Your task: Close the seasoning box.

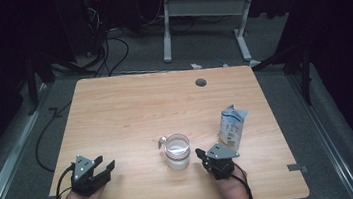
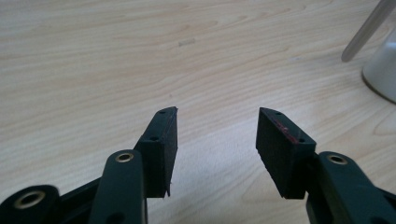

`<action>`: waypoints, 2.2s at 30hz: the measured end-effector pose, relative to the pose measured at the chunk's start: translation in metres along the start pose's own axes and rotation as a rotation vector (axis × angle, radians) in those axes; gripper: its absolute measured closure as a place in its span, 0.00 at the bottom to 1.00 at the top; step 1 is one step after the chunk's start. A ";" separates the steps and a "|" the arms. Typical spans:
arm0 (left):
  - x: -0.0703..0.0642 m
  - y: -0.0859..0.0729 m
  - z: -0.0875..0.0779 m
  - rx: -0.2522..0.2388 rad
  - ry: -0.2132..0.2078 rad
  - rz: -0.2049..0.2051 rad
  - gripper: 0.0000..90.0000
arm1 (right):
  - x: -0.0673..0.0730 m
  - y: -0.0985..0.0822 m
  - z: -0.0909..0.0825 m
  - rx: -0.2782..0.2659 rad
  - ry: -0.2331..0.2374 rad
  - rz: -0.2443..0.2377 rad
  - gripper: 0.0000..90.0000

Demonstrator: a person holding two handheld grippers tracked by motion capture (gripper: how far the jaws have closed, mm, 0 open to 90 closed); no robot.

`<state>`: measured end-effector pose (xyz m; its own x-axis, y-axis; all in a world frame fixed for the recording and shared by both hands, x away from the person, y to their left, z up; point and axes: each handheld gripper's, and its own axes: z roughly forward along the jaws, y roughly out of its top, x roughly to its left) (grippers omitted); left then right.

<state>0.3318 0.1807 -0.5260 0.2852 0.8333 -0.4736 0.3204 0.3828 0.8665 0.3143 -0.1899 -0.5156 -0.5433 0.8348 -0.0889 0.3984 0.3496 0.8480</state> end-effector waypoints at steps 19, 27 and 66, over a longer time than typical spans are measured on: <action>0.004 -0.001 -0.015 -0.022 0.016 0.026 0.53 | -0.001 0.026 0.007 -0.049 -0.048 -0.026 1.00; 0.004 -0.002 -0.018 -0.016 0.017 0.025 0.53 | 0.002 0.028 0.007 -0.081 -0.020 -0.005 1.00; 0.005 -0.003 -0.020 -0.020 0.013 0.002 0.52 | 0.019 0.024 -0.001 -0.097 0.041 -0.032 1.00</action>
<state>0.3138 0.1919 -0.5273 0.2743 0.8388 -0.4704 0.3018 0.3893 0.8702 0.3125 -0.1663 -0.4966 -0.5852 0.8051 -0.0971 0.3082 0.3316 0.8916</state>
